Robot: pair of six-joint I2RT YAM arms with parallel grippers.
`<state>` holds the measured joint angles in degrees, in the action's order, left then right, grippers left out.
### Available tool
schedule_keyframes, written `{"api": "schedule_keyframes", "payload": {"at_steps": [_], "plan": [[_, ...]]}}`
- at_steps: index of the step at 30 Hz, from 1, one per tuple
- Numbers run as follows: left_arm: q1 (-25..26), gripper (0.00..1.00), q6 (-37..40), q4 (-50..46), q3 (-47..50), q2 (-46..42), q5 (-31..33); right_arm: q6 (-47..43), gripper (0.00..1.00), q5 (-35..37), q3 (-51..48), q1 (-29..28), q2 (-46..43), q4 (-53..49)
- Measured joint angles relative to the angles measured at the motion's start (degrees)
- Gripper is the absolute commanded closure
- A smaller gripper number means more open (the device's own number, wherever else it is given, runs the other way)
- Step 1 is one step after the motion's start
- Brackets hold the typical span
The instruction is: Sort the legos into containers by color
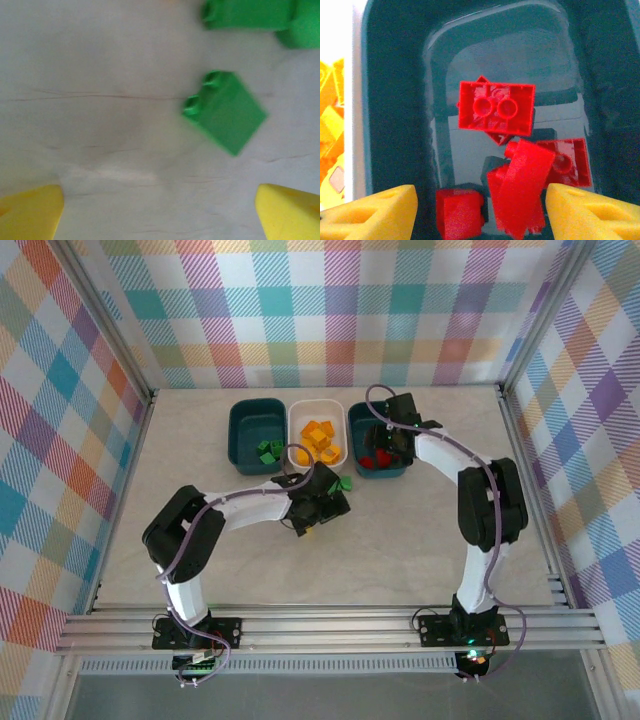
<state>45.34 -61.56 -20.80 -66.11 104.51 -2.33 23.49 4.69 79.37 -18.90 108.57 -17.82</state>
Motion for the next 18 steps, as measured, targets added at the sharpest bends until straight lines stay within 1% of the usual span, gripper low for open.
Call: {"api": "schedule_keyframes", "payload": {"at_steps": [2,7,10,12,16,18], "plan": [[0.4,0.04,-5.4,-0.2,-3.5,2.4,-0.3,0.8,0.31,-0.2,-5.1,-0.3,-4.3,1.8],[0.7,0.09,-13.7,-1.7,-12.0,9.2,-2.0,2.9,0.31,-0.5,-16.8,-1.3,-14.8,4.9],[0.7,0.13,-15.1,-7.6,-17.5,12.6,-1.7,4.2,0.31,-0.9,-22.7,-1.6,-20.8,6.2],[0.7,0.15,-15.2,-9.4,-20.7,14.6,-1.6,4.8,0.31,-1.2,-25.6,-1.8,-24.2,6.7],[0.7,0.23,-16.0,-11.5,-21.4,15.2,-1.2,5.3,0.30,-1.4,-30.1,-1.8,-30.3,7.2],[0.6,0.25,-16.8,-11.9,-21.4,15.3,-1.1,5.7,0.30,-1.5,-31.6,-1.8,-32.8,7.4]]}}
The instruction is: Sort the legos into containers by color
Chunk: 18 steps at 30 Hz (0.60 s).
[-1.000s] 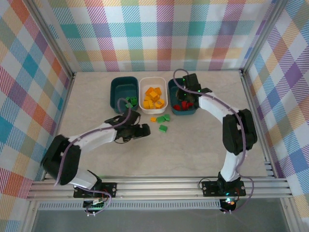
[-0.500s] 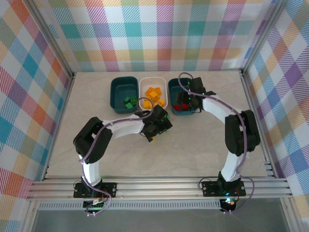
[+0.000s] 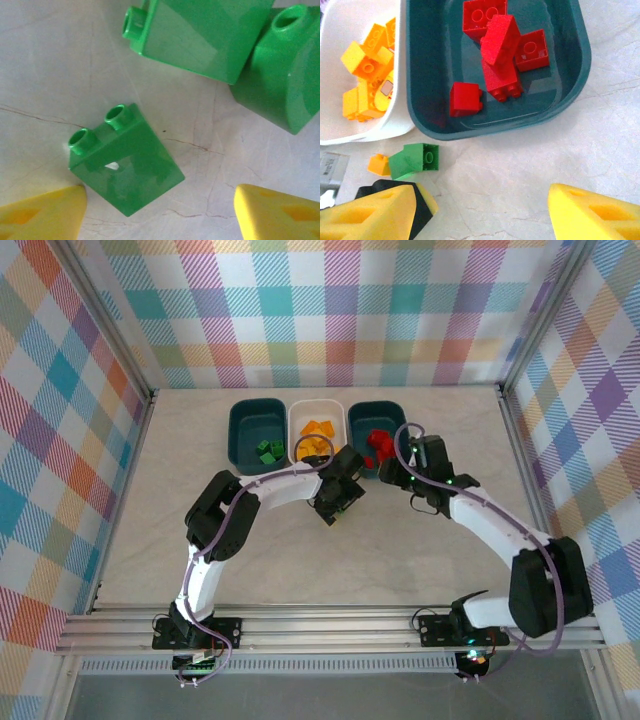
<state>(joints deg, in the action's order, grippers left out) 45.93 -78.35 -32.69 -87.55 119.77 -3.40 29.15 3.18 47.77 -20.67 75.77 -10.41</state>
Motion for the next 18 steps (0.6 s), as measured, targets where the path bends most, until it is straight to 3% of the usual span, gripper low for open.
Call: {"api": "schedule_keyframes", "payload": {"at_steps": [6,18], "plan": [[-1.2,0.29,-1.5,-1.7,-1.1,0.8,-1.0,0.0,0.28,-0.9,-3.4,0.0,-4.8,0.9],[-4.4,0.43,-4.0,-9.4,-7.3,5.0,-7.8,0.0,0.27,-2.3,-5.0,0.0,-5.4,1.2]]}}
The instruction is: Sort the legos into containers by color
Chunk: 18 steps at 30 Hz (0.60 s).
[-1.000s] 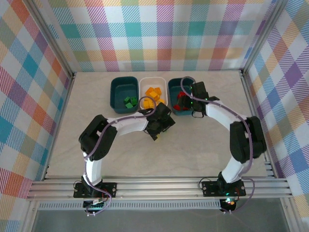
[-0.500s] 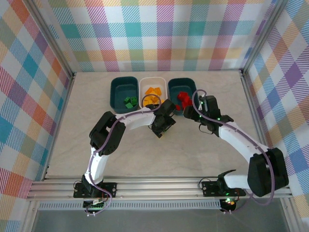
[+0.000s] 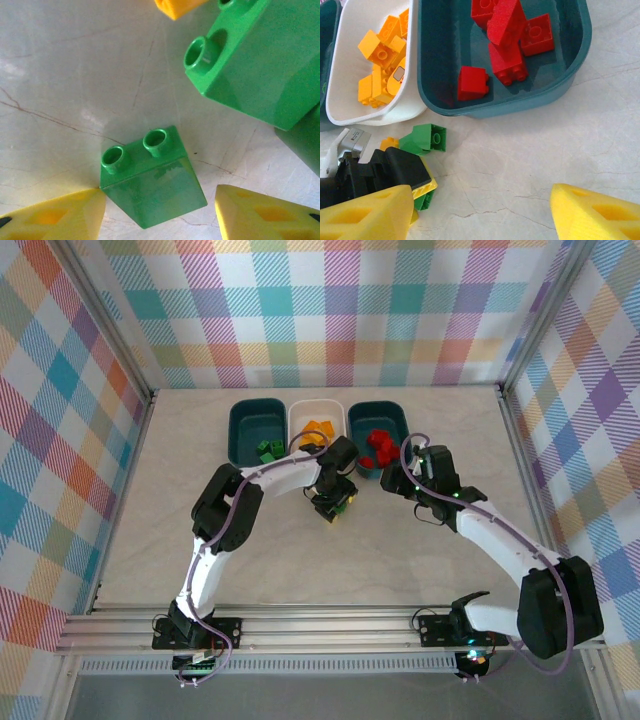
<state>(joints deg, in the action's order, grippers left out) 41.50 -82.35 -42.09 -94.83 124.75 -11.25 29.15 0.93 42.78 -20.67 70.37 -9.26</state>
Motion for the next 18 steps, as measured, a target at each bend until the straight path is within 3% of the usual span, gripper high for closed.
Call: {"api": "schedule_keyframes", "payload": {"at_steps": [3,18], "plan": [[-0.5,0.51,-0.5,-1.7,-1.1,0.8,-1.2,0.0,0.27,-0.2,-0.1,0.0,-0.9,0.2],[-1.4,0.61,2.0,-5.4,-3.0,1.7,-2.2,0.0,0.27,-0.9,-0.1,0.0,-1.7,0.3]]}}
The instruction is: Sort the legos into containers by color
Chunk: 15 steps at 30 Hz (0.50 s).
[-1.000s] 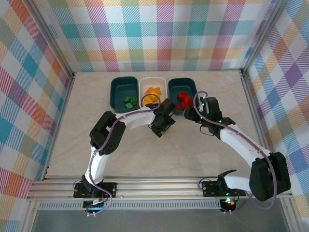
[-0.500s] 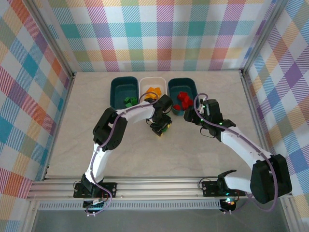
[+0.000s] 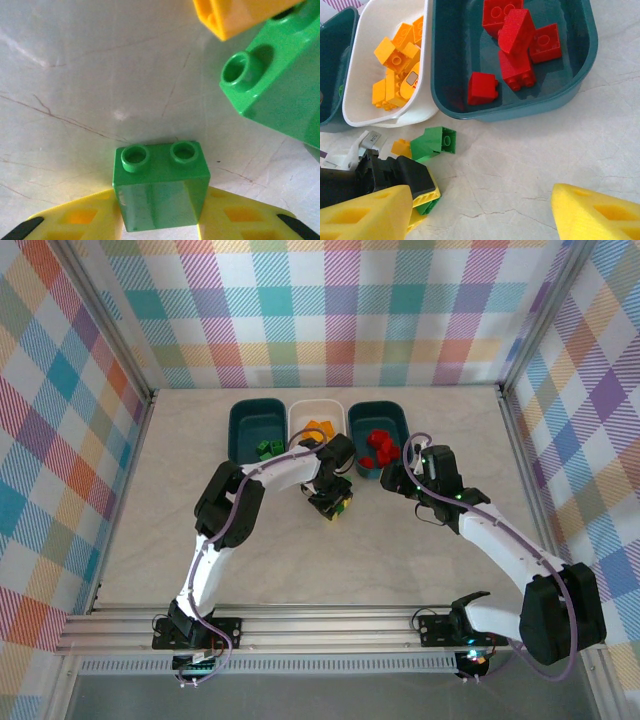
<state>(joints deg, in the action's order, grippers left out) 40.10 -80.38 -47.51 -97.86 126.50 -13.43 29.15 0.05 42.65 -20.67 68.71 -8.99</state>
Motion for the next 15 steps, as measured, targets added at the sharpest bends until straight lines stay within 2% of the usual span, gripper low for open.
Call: {"api": "schedule_keyframes", "payload": {"at_steps": [6,15], "plan": [[0.0,0.64,3.1,0.9,2.2,-2.4,7.0,0.0,0.27,-0.2,-0.4,0.0,0.0,0.4],[1.0,0.65,11.5,1.0,3.1,-9.7,12.8,0.0,0.27,-0.2,-0.7,0.0,0.3,0.6]]}}
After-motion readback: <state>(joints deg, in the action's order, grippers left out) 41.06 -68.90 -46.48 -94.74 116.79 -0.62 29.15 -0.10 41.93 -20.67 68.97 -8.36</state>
